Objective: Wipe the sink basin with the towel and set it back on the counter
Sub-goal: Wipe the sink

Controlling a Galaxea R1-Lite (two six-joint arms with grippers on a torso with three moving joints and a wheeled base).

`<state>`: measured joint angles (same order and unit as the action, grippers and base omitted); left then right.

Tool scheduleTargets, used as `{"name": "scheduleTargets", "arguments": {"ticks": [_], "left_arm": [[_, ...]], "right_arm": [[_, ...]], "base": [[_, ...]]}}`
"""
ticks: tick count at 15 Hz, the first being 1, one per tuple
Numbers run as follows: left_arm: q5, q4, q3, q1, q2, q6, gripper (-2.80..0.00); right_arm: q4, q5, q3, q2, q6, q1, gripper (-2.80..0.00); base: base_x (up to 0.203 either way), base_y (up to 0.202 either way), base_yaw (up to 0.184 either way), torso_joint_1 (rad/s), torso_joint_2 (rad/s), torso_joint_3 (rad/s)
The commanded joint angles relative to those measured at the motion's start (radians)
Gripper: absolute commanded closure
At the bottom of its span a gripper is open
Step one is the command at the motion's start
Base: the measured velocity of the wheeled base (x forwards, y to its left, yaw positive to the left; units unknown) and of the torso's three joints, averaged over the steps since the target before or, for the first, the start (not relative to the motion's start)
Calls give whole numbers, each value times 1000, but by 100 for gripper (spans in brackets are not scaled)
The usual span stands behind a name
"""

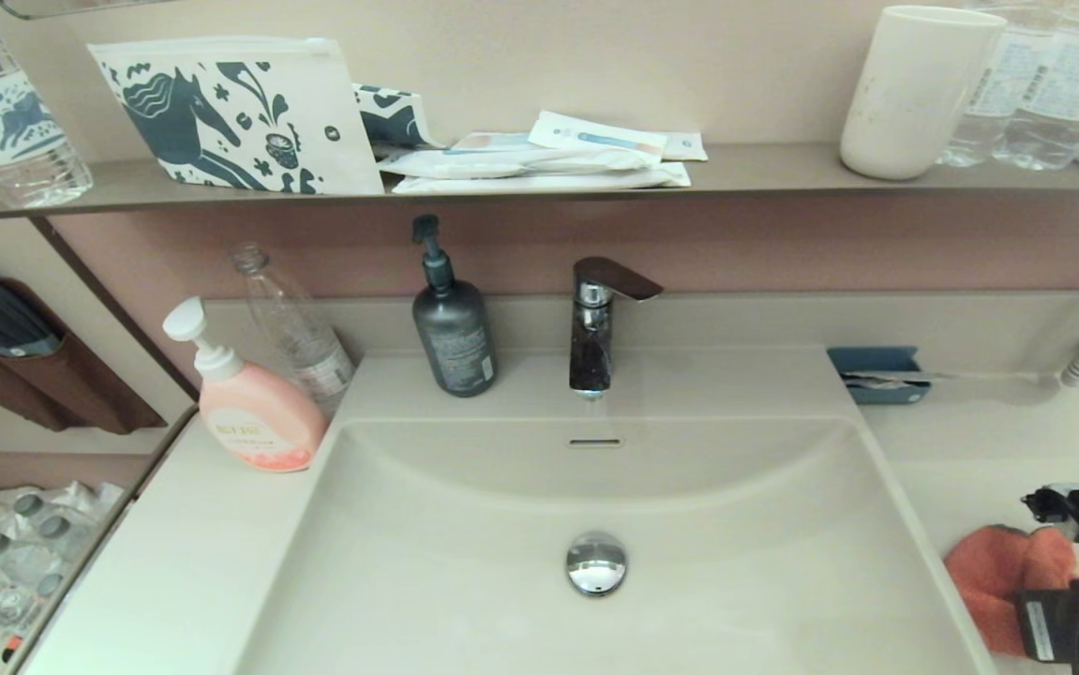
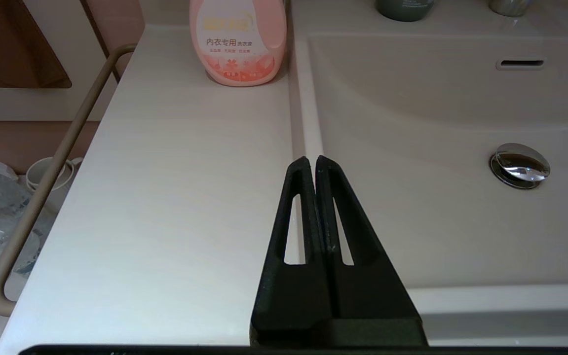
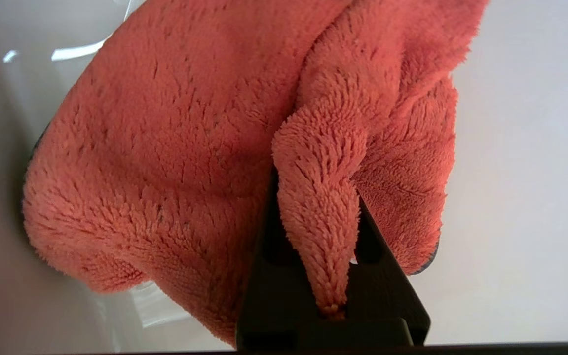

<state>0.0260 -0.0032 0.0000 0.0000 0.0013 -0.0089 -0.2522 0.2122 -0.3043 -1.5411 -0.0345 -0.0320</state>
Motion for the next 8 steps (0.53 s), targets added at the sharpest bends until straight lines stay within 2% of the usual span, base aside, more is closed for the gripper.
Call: {"name": "scheduleTargets", "arguments": {"ticks": [1, 3, 8], "left_arm": [[0, 0, 0, 0, 0, 0, 0], [0, 0, 0, 0, 0, 0, 0], [0, 0, 0, 0, 0, 0, 0]], "right_arm": [[15, -1, 53, 64, 1, 57, 0], [45, 1, 74, 108, 14, 80, 0], [224, 2, 75, 246, 63, 81, 0]], "base": [[0, 0, 0, 0, 0, 0], [0, 0, 0, 0, 0, 0], [0, 0, 0, 0, 0, 0]]}}
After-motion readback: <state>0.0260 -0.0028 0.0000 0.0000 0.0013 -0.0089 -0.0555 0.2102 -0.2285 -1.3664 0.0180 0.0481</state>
